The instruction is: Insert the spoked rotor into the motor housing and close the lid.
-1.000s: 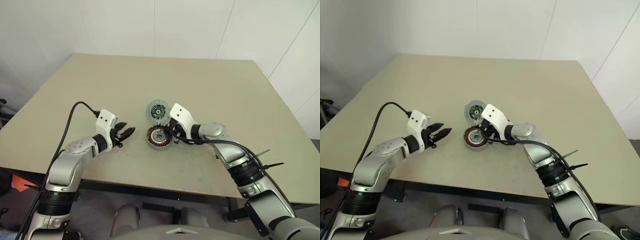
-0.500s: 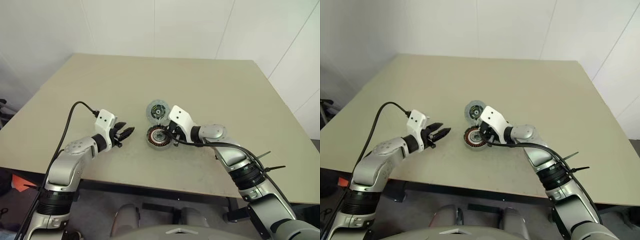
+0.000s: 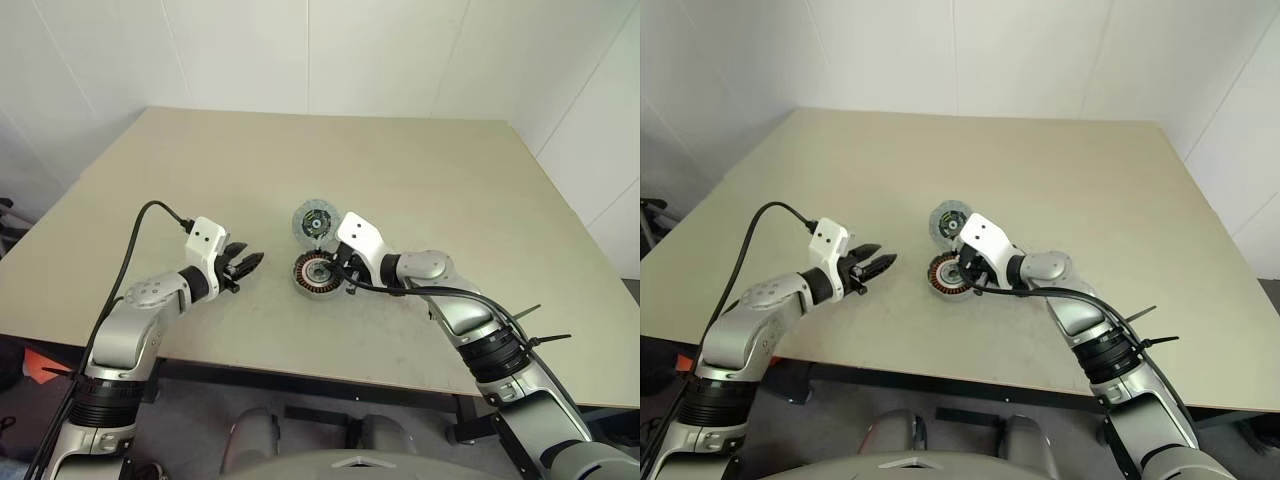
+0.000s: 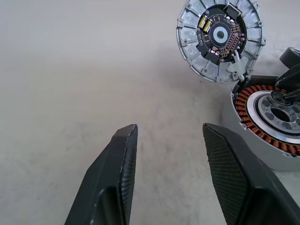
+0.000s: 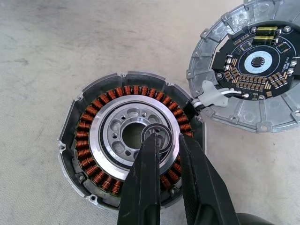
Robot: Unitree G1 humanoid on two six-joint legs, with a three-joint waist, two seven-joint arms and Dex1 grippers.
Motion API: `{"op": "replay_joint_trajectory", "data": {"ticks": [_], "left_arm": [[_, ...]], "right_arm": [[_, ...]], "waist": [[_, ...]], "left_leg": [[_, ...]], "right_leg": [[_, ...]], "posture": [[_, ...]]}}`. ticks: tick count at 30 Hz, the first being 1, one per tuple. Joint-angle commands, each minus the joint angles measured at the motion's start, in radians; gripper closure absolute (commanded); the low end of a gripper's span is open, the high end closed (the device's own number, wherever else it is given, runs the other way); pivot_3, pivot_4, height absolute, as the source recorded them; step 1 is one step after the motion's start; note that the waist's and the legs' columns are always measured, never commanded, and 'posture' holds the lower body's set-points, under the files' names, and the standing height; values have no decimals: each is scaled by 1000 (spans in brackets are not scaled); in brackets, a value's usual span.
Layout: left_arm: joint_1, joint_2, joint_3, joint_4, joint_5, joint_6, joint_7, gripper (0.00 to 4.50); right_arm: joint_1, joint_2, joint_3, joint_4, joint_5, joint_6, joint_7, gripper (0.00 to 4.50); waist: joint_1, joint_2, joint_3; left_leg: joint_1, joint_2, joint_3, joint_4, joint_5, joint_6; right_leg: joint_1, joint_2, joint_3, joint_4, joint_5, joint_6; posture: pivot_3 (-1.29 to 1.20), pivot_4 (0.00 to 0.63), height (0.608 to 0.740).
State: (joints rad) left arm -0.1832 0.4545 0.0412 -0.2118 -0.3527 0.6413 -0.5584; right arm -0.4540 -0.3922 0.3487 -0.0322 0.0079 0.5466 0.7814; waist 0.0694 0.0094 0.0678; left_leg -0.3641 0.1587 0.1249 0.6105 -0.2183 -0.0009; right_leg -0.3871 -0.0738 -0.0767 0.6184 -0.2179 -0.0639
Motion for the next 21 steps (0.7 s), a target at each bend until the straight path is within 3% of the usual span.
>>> {"op": "replay_joint_trajectory", "data": {"ticks": [1,21], "left_arm": [[-20,20,33,-14,-5,-19,-2,2167],[-9,37,44,-25,-3,-14,3,2167]], "right_arm": [[-3,6,1,-46,6,8,-5,3812],[8,34,15,-38,2,15,-12,3812]], "waist": [[0,0,0],[0,0,0]], "left_leg": [[0,0,0,0,0,0],[2,0,0,0,0,0]], "right_leg": [[0,0,0,0,0,0],[1,0,0,0,0,0]], "posture": [[0,0,740],[0,0,740]]}}
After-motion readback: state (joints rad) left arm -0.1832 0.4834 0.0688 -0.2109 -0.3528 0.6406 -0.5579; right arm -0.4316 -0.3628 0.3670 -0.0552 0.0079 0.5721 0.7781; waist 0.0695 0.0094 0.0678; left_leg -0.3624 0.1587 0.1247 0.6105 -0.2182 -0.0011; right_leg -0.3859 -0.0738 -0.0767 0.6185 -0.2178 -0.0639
